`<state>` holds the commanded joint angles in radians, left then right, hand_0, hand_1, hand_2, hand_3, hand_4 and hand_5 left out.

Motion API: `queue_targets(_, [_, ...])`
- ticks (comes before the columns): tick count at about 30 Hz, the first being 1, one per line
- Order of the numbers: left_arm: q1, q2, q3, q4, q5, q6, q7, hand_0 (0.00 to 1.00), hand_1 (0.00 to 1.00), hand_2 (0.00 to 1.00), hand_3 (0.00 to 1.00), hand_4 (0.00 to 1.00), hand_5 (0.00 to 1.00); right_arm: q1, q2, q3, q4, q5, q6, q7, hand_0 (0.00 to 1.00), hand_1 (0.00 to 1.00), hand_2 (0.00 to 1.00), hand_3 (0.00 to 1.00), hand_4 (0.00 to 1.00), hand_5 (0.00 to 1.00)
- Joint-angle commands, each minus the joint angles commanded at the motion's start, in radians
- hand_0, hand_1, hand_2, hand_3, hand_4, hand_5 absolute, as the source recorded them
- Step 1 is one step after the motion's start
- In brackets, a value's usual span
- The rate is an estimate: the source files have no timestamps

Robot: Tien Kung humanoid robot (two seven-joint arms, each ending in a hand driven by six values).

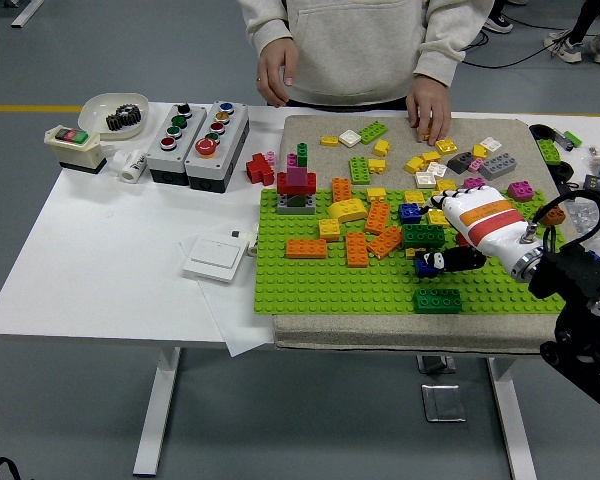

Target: Pick up the brick,pile it on top of brick,press brick,pick up the brick,pile it on top of brick,press brick

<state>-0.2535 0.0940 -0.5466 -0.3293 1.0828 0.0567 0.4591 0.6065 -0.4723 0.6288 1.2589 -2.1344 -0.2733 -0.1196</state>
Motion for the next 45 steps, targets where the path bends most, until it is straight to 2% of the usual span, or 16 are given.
queue_targets(1, [0.000,0.000,0.000,0.000,0.000,0.000,0.000,0.678,0.707,0.734,0.587,0.673,0.664,-0.001,-0.002,0.000,0.006,-0.003,0.000,-0.003,0.535,0.643,0.730,0.694,0.864,0.490])
queue_targets(2, [0.000,0.000,-0.001,0.000,0.001,0.000,0.000,0.678,0.708,0.733,0.587,0.672,0.663,-0.004,-0.006,-0.001,0.016,-0.009,0.005,-0.011,0.380,0.554,0.668,0.632,0.877,0.505])
queue_targets(7, [0.000,-0.001,-0.003,0.000,0.005,-0.002,0.001,0.678,0.708,0.733,0.587,0.672,0.663,-0.022,-0.026,-0.006,0.069,-0.039,0.035,-0.066,0.380,0.554,0.668,0.632,0.877,0.505])
queue_targets(8, [0.000,-0.001,-0.003,0.000,0.006,-0.002,0.001,0.679,0.707,0.734,0.587,0.672,0.663,-0.024,-0.029,-0.010,0.074,-0.041,0.043,-0.075,0.328,0.503,0.630,0.618,0.890,0.520])
queue_targets(13, [-0.001,-0.001,-0.002,0.001,0.005,-0.001,0.000,0.679,0.707,0.734,0.587,0.672,0.663,-0.029,-0.030,-0.026,0.073,-0.049,0.077,-0.100,0.328,0.503,0.630,0.618,0.890,0.520])
queue_targets(15, [0.000,-0.001,-0.001,0.001,0.002,-0.001,0.000,0.679,0.708,0.734,0.586,0.672,0.662,-0.033,-0.028,-0.031,0.071,-0.052,0.090,-0.109,0.310,0.473,0.596,0.622,0.906,0.551])
queue_targets(19, [0.000,-0.001,0.000,0.001,0.000,0.000,0.000,0.679,0.708,0.734,0.586,0.672,0.662,-0.037,-0.024,-0.038,0.070,-0.058,0.101,-0.113,0.310,0.473,0.596,0.622,0.906,0.551])
queue_targets(20, [0.000,-0.001,0.000,0.001,0.000,0.000,0.000,0.679,0.707,0.734,0.586,0.671,0.661,-0.036,-0.023,-0.040,0.069,-0.059,0.102,-0.113,0.301,0.449,0.554,0.619,0.912,0.560])
queue_targets(25, [0.000,0.000,0.000,0.000,0.002,-0.001,0.000,0.679,0.707,0.734,0.586,0.671,0.661,-0.035,-0.014,-0.045,0.055,-0.062,0.104,-0.118,0.301,0.449,0.554,0.619,0.912,0.560])
queue_targets(26, [0.000,-0.001,-0.001,0.000,0.003,-0.002,0.001,0.679,0.707,0.734,0.586,0.671,0.661,-0.035,-0.012,-0.044,0.052,-0.063,0.101,-0.119,0.299,0.404,0.489,0.620,0.908,0.556])
queue_targets(31, [0.001,0.000,-0.001,0.000,0.004,-0.002,0.001,0.679,0.707,0.734,0.586,0.671,0.661,-0.039,-0.008,-0.043,0.047,-0.066,0.096,-0.120,0.299,0.404,0.489,0.620,0.908,0.556])
queue_targets(32, [0.001,0.000,-0.001,0.000,0.004,-0.002,0.001,0.678,0.707,0.734,0.586,0.671,0.661,-0.040,-0.008,-0.044,0.045,-0.066,0.095,-0.121,0.292,0.304,0.395,0.616,0.912,0.572])
queue_targets(45, [0.002,0.001,-0.006,-0.001,0.014,-0.005,0.004,0.678,0.706,0.734,0.587,0.671,0.661,-0.030,0.010,-0.040,0.012,-0.061,0.083,-0.119,0.292,0.274,0.352,0.607,0.915,0.608])
